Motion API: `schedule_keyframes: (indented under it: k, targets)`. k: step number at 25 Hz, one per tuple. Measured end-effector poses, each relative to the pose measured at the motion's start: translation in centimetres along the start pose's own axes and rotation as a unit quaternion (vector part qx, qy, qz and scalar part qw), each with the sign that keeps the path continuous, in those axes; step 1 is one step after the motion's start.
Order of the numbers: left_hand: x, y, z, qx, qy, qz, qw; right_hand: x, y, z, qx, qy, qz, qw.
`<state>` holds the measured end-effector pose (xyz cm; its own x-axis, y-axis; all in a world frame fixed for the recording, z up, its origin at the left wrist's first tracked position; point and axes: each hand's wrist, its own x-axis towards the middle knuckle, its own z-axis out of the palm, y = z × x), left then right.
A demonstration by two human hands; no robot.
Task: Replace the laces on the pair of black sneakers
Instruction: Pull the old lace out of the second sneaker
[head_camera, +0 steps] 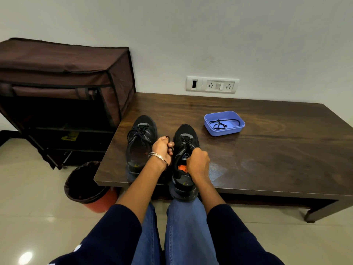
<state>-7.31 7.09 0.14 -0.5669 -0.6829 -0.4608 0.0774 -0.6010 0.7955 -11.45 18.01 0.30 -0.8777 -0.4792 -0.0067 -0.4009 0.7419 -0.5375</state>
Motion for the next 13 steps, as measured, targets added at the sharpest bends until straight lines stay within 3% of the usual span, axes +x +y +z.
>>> schedule_keyframes:
  k: [2, 3, 6, 11, 13]
  targets:
    - [-0.6, 0.0, 0.3, 0.181, 0.036, 0.047, 0.982, -0.1, -0.1, 0.0, -0.006, -0.005, 0.001, 1.000]
    - [-0.6, -0.1, 0.4, 0.284, 0.045, 0.073, 0.955, -0.1, -0.1, -0.1, -0.008, -0.007, 0.000, 1.000]
    - [-1.3, 0.9, 0.6, 0.543, 0.063, 0.149, 0.824, -0.3, -0.1, -0.4, -0.006, -0.019, -0.012, 1.000]
    - [-4.4, 3.0, 2.5, 0.739, 0.074, 0.173, 0.646, -0.2, 0.1, -0.4, -0.012, -0.024, -0.014, 1.000]
    - [-4.6, 2.5, 2.7, 0.757, 0.033, 0.163, 0.632, 0.1, 0.2, -0.2, -0.022, -0.025, -0.003, 0.999]
